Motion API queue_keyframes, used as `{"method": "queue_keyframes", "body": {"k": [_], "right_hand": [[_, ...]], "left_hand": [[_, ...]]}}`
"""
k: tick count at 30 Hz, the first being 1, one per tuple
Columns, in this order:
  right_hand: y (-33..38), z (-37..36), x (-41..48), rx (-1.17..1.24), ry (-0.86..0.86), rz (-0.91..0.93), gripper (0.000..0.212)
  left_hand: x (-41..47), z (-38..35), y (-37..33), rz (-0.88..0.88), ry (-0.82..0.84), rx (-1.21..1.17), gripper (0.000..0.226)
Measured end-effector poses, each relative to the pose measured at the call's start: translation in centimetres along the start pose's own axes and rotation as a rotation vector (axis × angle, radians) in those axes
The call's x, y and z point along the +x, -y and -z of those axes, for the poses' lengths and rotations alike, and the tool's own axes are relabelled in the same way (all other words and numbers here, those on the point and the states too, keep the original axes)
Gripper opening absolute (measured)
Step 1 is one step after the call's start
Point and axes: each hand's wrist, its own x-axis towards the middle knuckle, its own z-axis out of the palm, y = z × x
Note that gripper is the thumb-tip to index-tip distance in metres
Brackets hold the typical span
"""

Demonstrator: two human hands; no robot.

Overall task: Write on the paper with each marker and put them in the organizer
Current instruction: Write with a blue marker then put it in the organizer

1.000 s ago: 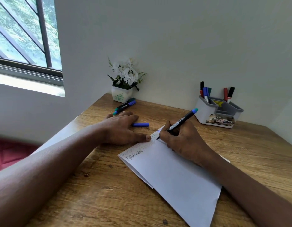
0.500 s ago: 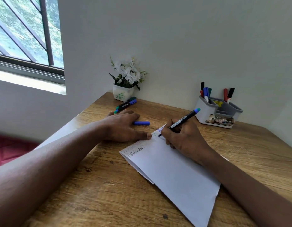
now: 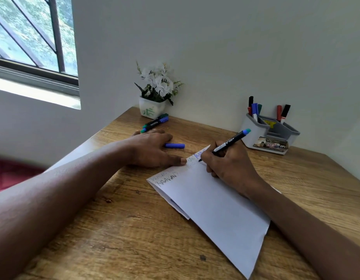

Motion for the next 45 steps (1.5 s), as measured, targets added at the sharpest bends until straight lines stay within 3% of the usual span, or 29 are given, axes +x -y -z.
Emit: {"method": "queue_keyframes", "body": {"k": [21,27,34,40,45], "right_hand": [[0.3,-0.1,-0.1,0.002,-0.058,-0.075,0.021],[0.1,-0.1,0.3,0.178,-0.101,-0.205,0.011],[0.4,0.6,0.7,0.448,0.017,-0.270,0.016],[0.2,1.1,0.6,0.484,0.109,-0.264,0.034],[0.1,1.6,0.7,0.544,0.153,-0.250,0.033]], "left_hand": [[0.2,0.0,0.1,-0.006,-0.004,-0.008,0.087],[0.5,-0.2,0.5,-0.019,-0.008,0.000,0.085],[1.6,-1.2,1.8,-0.103,-0.287,-0.072,0.050],[1.8,-1.6,1.4,-0.123,-0.425,-0.053,0.021],[1.7,-1.5,1.6,-0.107,-0.557,-0.280,0.012]]}}
